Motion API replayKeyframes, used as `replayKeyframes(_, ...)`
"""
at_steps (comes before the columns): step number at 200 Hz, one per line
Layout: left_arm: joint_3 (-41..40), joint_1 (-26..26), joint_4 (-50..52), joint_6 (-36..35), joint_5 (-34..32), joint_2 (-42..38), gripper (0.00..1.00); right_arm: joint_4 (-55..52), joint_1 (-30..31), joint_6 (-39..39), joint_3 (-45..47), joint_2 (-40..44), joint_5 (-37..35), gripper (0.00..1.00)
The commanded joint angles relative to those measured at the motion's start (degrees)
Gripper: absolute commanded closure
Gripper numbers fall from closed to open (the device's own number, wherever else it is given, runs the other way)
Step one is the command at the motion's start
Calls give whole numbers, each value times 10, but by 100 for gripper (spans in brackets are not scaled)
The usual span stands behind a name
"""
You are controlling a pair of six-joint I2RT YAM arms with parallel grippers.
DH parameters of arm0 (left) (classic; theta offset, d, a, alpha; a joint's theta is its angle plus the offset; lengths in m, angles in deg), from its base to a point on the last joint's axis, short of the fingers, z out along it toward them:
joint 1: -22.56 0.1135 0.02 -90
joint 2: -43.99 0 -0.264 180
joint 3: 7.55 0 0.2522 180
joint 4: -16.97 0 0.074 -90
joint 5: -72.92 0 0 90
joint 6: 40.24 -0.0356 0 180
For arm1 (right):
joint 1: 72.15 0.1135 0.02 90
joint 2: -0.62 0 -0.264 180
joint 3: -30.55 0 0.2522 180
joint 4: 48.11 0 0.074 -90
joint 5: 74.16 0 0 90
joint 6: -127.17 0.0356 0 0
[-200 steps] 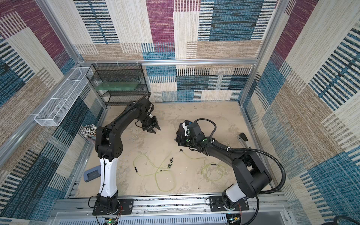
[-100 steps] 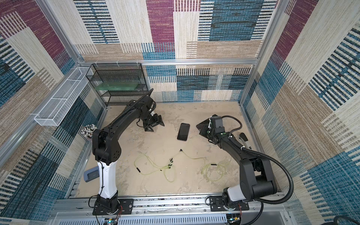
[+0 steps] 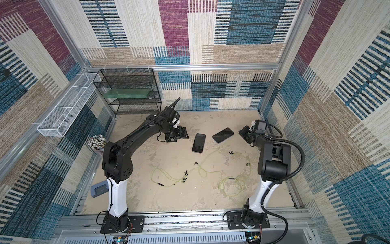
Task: Plug wired earphones into phones
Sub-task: Move the phone to the center of the board.
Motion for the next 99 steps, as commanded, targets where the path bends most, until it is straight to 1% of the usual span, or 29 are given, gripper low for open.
replayKeyframes(1,-26,-2,-48,-12,13,-23,13,-14,-2,-18,-59,-58,30,100)
replayKeyframes(25,-31,-2,-39,-32,2,-32,13,-50,-1,-30,-114,-115,39,100)
replayKeyframes(52,-26,-2,-36,-50,-9,-32,14,-106,8,-70,-165,-155,42,100)
replayKeyframes(99,38,-12,-45,-53,-40,22,14,-165,24,-114,-201,-188,59,100)
